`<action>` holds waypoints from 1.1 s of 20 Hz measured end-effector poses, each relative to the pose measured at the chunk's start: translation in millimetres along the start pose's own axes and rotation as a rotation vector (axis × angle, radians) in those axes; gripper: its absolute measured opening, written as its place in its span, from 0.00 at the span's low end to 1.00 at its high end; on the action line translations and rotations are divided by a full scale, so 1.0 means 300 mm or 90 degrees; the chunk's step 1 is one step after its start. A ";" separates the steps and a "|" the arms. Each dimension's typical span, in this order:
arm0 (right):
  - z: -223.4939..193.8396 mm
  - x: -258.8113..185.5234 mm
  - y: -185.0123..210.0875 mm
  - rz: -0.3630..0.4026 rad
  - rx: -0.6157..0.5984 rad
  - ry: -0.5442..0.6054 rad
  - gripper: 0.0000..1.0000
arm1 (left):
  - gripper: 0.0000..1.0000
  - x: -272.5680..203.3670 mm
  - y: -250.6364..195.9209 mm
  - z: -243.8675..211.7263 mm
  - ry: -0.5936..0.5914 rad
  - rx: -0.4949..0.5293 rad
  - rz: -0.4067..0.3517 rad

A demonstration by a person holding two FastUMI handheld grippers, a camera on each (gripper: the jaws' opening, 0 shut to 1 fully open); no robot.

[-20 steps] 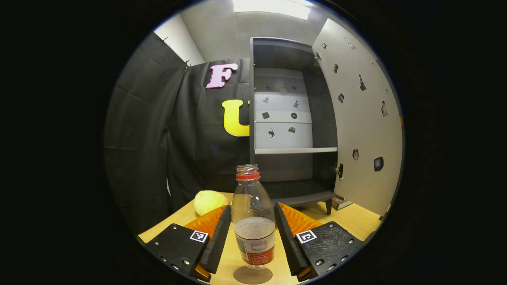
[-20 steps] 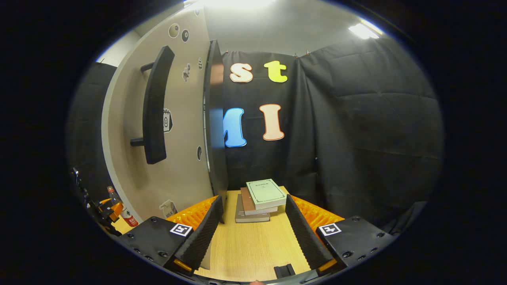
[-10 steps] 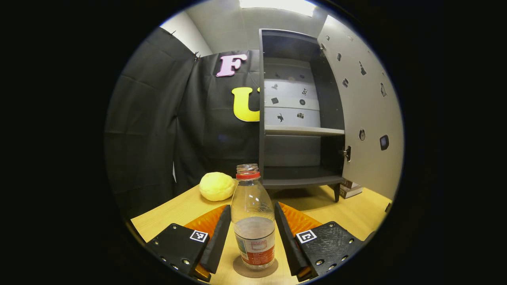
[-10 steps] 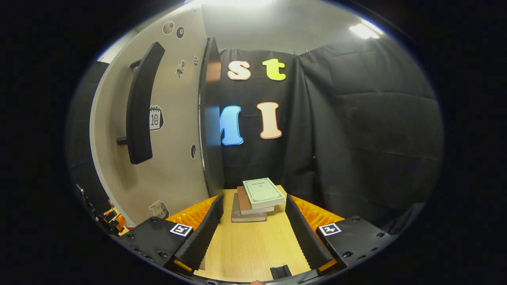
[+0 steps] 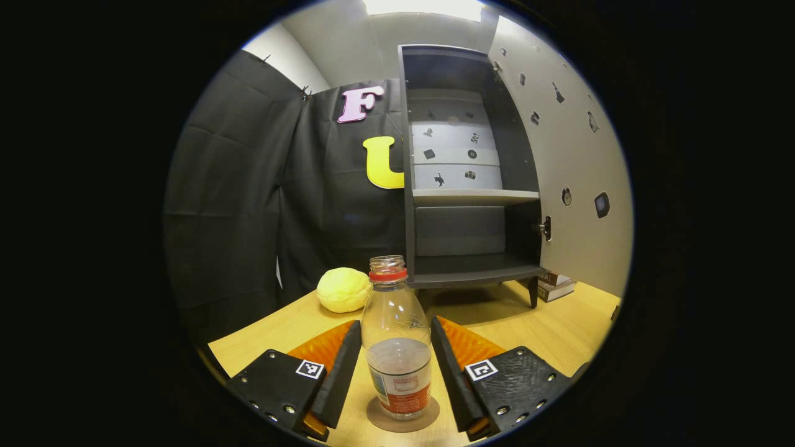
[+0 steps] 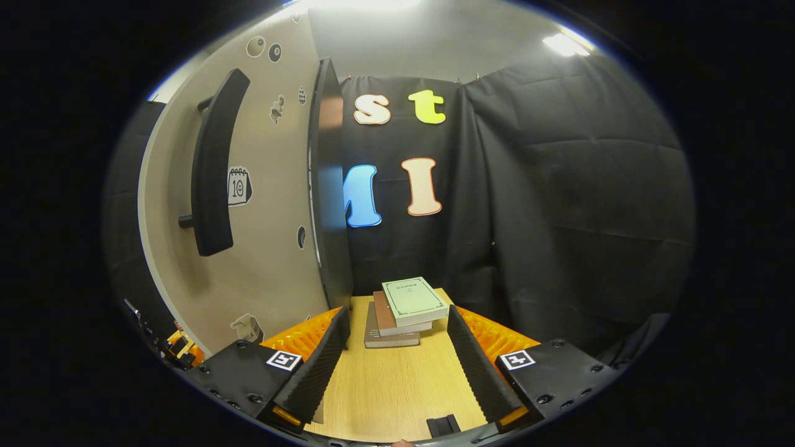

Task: Open the cabinet door with the right hand, grasp the bottle in the cabinet with the left hand and place it on the coaster, then close the cabinet door with the right hand.

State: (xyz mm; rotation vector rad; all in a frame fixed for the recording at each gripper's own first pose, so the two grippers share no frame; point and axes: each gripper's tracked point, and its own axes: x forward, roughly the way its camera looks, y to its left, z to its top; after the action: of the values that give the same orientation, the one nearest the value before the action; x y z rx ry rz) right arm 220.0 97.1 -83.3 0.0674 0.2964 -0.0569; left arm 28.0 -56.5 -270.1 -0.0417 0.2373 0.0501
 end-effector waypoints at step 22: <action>0.196 0.013 0.102 0.102 0.063 -0.044 0.98 | 0.65 -0.181 0.118 0.648 -0.065 0.025 0.054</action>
State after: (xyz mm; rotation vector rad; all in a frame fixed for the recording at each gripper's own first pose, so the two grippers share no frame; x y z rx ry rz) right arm 242.8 123.2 -26.5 0.1871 0.2185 0.0856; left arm 18.8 -14.5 -69.9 0.0107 0.1379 0.1309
